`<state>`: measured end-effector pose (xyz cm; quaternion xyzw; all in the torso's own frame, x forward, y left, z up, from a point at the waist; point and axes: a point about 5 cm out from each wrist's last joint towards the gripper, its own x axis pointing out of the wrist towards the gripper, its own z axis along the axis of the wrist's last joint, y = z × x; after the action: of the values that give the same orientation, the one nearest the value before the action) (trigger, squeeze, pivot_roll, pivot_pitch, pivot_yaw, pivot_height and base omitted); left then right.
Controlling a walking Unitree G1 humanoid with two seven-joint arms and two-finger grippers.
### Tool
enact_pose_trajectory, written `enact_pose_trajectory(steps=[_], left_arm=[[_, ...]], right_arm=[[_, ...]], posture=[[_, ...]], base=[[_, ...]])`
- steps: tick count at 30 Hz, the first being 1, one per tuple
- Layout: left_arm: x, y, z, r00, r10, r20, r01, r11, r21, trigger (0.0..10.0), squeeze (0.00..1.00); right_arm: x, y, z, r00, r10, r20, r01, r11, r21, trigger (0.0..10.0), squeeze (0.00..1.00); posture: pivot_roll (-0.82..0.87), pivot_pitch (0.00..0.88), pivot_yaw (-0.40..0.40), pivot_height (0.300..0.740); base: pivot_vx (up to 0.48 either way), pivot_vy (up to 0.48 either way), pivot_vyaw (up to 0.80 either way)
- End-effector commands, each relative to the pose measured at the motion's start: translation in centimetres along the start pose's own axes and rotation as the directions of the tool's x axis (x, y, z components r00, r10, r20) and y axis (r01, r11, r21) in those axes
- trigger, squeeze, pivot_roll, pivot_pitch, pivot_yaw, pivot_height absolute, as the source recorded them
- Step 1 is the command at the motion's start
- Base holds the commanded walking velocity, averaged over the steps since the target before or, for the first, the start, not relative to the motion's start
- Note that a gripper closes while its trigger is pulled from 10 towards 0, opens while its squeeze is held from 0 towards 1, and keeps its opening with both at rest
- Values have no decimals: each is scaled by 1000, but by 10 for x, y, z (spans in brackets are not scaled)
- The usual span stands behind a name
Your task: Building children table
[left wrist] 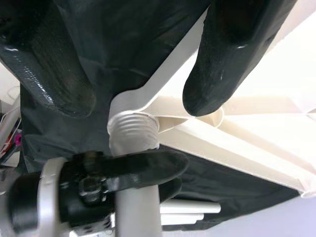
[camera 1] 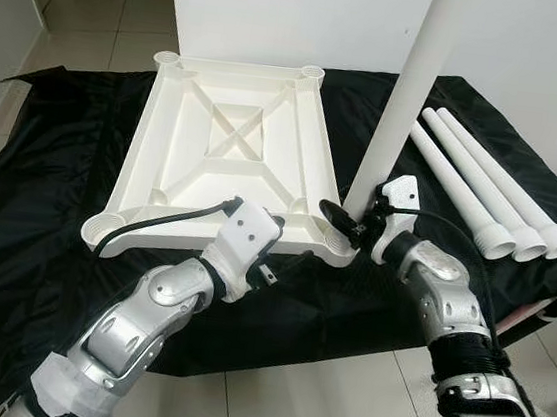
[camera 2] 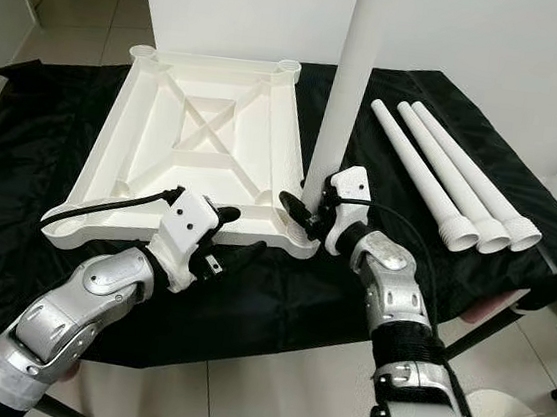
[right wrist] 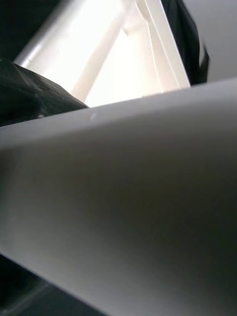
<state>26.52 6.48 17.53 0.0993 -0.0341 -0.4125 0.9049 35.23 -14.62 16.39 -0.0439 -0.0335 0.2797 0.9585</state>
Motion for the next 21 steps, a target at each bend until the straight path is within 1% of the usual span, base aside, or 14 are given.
enact_pose_trajectory(steps=[1, 3, 4, 7, 8, 10, 11, 12, 14, 15, 16, 18, 19, 21], left_arm=[[-1, -1, 1, 999, -50, 0, 50, 999, 22, 10000, 0], [-1, -1, 1, 999, -46, 4, 46, 999, 23, 10000, 0], [-1, -1, 1, 999, -46, 4, 46, 999, 23, 10000, 0], [-2, -1, 0, 999, -35, 6, 35, 999, 35, 10000, 0], [-2, -1, 0, 999, -35, 6, 35, 999, 35, 10000, 0], [-2, 0, 0, 999, -32, 8, 32, 999, 35, 10000, 0], [-2, 0, 0, 999, -32, 8, 32, 999, 35, 10000, 0], [-2, 1, 0, 1000, -29, 13, 28, 999, 28, 10000, 0], [-2, 1, 0, 1000, -29, 13, 28, 999, 28, 10000, 0], [-2, 1, 0, 1000, -28, 15, 27, 999, 27, 10000, 0], [-3, 2, 1, 999, -28, 16, 28, 999, 27, 10000, 0], [-3, 2, 1, 999, -28, 16, 28, 999, 27, 10000, 0], [-3, 4, 1, 999, -34, 19, 33, 999, 35, 10000, 0], [-4, 6, 1, 999, -36, 19, 35, 999, 40, 10000, 0]], right_arm=[[-2, 5, -15, 997, -39, -69, 41, 999, 35, 10000, 0], [-2, 13, -14, 995, -79, -63, 83, 995, 57, 10000, 0], [-2, 13, -14, 995, -79, -63, 83, 995, 57, 10000, 0], [-2, 25, -15, 966, -249, -71, 257, 959, 119, 10000, 0], [-2, 25, -15, 966, -249, -71, 257, 959, 119, 10000, 0], [-3, 32, -18, 940, -328, -90, 337, 933, 123, 10000, 0], [-3, 32, -18, 940, -328, -90, 337, 933, 123, 10000, 0], [-4, 42, -19, 907, -411, -98, 421, 895, 146, 10000, 0], [-4, 42, -19, 907, -411, -98, 421, 895, 146, 10000, 0], [-4, 45, -18, 896, -433, -101, 444, 883, 154, 10000, 0], [-3, 52, -17, 881, -461, -101, 472, 864, 174, 10000, 0], [-3, 52, -17, 881, -461, -101, 472, 864, 174, 10000, 0], [-1, 58, -14, 880, -465, -92, 474, 859, 194, 10000, 0], [-1, 61, -11, 878, -473, -77, 478, 856, 196, 10000, 0]], posture=[[-37, 76, 12, 740], [-37, 76, 11, 740], [-37, 76, 11, 740], [-33, 75, 7, 740], [-33, 75, 7, 740], [-33, 73, 4, 740], [-33, 73, 4, 740], [-31, 71, 2, 740], [-31, 71, 2, 740], [-31, 71, 2, 740], [-32, 67, 2, 740], [-32, 67, 2, 740], [-32, 64, 1, 740], [-31, 59, 2, 740]], base=[[0, 0, 0], [0, 0, 0], [0, 0, 0], [0, 0, 0], [0, 0, 0], [0, 0, 0], [0, 0, 0], [0, 0, 0], [0, 0, 0], [0, 0, 0], [0, 0, 0], [0, 0, 0], [0, 0, 0], [0, 0, 0]])
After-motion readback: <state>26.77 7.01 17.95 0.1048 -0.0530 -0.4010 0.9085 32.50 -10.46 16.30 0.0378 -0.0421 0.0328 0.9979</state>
